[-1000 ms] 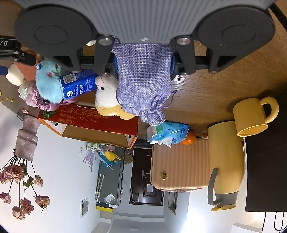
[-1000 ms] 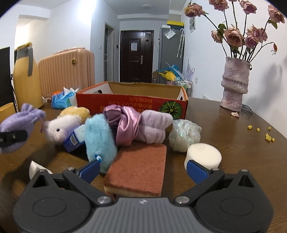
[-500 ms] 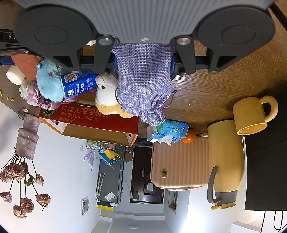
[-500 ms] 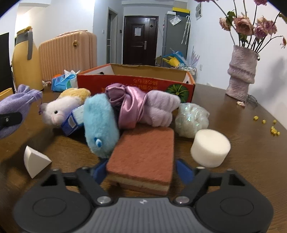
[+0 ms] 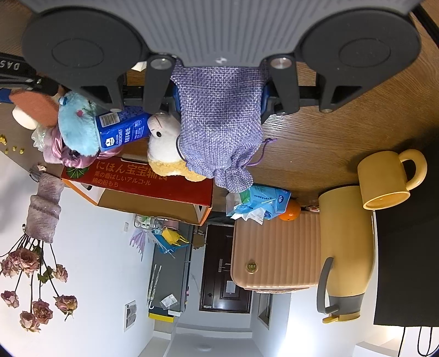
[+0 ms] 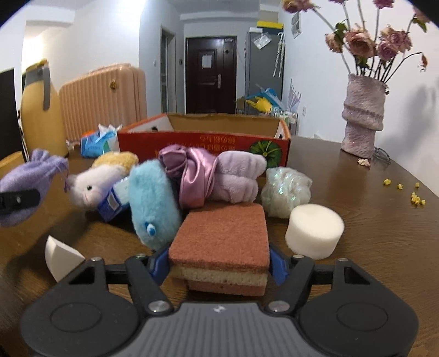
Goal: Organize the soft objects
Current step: 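Grasp the pink-red sponge with the right gripper and lift it, then carry the pouch and sponge in both grippers over the cardboard box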
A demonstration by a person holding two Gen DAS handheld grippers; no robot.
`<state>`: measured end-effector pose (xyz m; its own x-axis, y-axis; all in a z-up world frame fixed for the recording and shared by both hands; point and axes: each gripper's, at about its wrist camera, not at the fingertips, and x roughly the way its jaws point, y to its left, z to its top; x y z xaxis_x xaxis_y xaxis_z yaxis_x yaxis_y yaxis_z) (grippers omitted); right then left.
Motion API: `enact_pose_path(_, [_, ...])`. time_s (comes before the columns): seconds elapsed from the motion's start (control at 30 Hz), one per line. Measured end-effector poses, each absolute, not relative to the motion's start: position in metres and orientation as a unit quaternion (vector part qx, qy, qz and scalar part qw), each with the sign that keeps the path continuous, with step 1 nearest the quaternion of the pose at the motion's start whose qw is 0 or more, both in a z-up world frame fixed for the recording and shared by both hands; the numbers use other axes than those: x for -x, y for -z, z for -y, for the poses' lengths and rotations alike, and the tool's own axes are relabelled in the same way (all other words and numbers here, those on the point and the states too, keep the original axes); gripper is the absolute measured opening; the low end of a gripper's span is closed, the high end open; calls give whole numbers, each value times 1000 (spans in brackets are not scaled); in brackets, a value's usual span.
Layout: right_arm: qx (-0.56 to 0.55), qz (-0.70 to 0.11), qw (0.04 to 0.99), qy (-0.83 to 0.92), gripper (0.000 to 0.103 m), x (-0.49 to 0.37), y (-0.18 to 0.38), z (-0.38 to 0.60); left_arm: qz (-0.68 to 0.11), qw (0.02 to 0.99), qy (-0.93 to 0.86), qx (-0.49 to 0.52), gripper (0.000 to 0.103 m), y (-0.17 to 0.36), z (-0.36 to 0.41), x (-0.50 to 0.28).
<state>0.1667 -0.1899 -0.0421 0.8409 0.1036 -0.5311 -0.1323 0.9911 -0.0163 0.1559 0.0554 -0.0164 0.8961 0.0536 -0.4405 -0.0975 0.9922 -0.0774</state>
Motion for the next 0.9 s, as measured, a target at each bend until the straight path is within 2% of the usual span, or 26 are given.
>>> enact_pose_path(0.43, [23,-153,986,-57,69,-122,20,201,-218,974,-35,52,50,16,-57,-151])
enact_pose_path(0.9, [35,-114,991,-58,69,-120,0,200,-199,978,-39,45,50,4,-55,-146])
